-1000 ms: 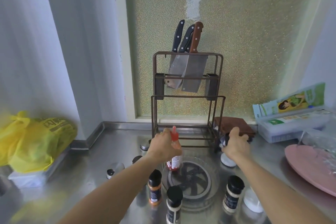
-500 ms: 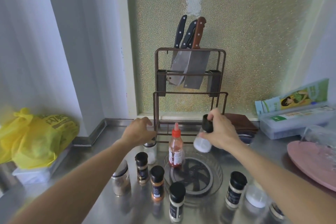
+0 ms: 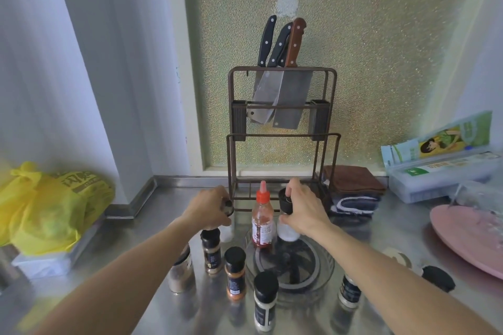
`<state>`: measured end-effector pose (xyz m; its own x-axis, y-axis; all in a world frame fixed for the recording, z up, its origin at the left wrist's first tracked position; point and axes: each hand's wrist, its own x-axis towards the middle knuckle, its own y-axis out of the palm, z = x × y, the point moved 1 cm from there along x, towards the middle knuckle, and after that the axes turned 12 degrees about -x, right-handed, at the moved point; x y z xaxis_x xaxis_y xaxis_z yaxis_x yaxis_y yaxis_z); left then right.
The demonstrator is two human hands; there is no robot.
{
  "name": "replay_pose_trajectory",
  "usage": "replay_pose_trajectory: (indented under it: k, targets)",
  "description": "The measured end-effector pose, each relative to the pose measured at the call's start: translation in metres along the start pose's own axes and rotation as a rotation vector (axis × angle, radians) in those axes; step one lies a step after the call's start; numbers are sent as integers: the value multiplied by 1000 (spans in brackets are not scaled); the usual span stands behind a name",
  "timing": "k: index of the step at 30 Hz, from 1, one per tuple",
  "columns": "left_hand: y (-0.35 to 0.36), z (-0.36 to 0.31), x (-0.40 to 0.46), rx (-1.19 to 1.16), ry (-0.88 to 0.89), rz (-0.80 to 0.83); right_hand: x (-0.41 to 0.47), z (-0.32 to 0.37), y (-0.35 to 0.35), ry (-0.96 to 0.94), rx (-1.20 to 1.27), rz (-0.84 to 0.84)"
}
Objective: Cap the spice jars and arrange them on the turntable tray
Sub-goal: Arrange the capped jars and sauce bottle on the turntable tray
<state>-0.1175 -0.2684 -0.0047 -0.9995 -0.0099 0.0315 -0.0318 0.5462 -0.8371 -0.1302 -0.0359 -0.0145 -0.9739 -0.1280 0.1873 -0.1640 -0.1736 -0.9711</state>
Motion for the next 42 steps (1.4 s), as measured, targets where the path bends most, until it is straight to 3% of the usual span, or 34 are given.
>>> replay_pose_trajectory:
  k: [6,14,27,34,42]
  targets:
    - [-37,-26,-22,-50,83,-41,-1,3,6,1,29,7]
    - [-31,-60,-48,-40,131,64,-17,-5,-29,-5,54,52]
    - [10,-62,-39,-74,156,130,-80,-121,-121,87,-89,177]
    - [18,-63,-40,-61,160,99,-110,-139,-89,33,-222,467]
    - [31,-56,-39,-10,123,76,-109,-147,-57,5,-331,437]
